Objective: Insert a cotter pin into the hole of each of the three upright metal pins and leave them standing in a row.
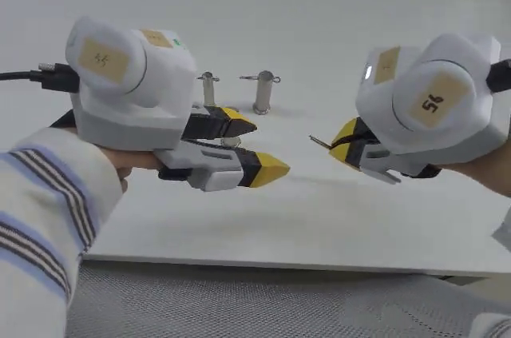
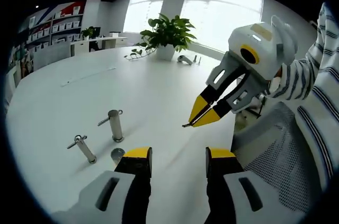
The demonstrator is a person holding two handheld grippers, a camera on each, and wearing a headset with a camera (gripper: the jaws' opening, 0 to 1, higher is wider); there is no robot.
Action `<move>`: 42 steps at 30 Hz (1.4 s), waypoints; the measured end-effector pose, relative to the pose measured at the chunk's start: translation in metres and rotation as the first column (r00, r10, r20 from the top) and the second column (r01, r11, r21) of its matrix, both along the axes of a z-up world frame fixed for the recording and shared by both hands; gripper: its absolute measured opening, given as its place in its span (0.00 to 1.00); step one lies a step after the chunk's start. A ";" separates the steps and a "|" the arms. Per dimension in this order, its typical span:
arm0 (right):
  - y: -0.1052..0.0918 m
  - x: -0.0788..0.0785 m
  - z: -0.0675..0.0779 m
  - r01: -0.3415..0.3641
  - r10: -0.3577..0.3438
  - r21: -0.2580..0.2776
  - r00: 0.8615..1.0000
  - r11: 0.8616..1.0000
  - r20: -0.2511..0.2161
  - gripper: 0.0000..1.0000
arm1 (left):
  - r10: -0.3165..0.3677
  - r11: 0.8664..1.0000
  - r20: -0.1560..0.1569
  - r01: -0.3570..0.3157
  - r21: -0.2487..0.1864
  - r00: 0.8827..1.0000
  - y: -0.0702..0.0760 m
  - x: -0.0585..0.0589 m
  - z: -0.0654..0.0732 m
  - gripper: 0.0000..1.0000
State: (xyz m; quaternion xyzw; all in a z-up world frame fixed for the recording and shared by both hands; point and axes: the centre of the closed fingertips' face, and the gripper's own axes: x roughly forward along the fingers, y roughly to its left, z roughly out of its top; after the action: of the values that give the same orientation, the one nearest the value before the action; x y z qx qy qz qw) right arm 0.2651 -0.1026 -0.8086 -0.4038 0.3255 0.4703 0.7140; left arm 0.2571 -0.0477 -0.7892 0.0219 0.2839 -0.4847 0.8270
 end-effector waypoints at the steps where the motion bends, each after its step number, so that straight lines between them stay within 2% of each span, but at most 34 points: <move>1: 0.001 -0.001 -0.001 0.000 0.000 -0.007 1.000 1.000 0.015 0.03 | 0.001 1.000 -0.005 -0.001 -0.004 1.000 -0.001 0.000 0.000 0.38; 3: 0.002 0.000 -0.001 -0.025 0.027 -0.028 0.998 0.999 0.061 0.03 | 0.001 1.000 -0.017 -0.002 -0.011 1.000 -0.003 0.000 -0.001 0.36; 6: 0.006 -0.003 -0.001 -0.037 0.040 -0.034 0.995 0.999 0.090 0.03 | 0.002 1.000 -0.022 -0.002 -0.019 1.000 -0.005 0.000 -0.002 0.35; 14: 0.014 -0.010 0.001 -0.074 0.078 -0.041 0.988 0.996 0.133 0.03 | 0.010 0.999 -0.057 -0.013 -0.046 0.998 -0.009 -0.001 -0.003 0.30; 18: 0.016 -0.012 0.004 -0.084 0.090 -0.044 0.984 0.995 0.152 0.03 | 0.011 0.998 -0.063 -0.015 -0.057 0.998 -0.010 -0.001 -0.002 0.23; 21: 0.018 -0.013 0.005 -0.090 0.095 -0.042 0.983 0.995 0.159 0.03 | 0.013 0.997 -0.085 -0.019 -0.069 0.996 -0.011 -0.002 -0.002 0.22; 25: 0.022 -0.016 0.005 -0.101 0.107 -0.041 0.980 0.994 0.170 0.03 | 0.009 0.996 -0.094 -0.018 -0.090 0.996 -0.014 -0.002 0.001 0.19; 28: 0.023 -0.017 0.005 -0.104 0.110 -0.041 0.978 0.994 0.175 0.03 | 0.002 0.995 -0.122 -0.014 -0.097 0.992 -0.016 -0.005 0.000 0.15; 42: 0.026 -0.018 0.006 -0.120 0.126 -0.042 0.975 0.992 0.185 0.03 | 0.004 0.992 -0.171 -0.025 -0.123 0.985 -0.019 -0.008 -0.001 0.05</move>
State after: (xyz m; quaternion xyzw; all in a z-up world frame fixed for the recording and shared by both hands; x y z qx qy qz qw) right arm 0.2468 -0.0762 -0.8026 -0.4765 0.2382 0.4685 0.7048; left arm 0.2489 -0.0668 -0.7902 -0.0734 0.3229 -0.4957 0.8029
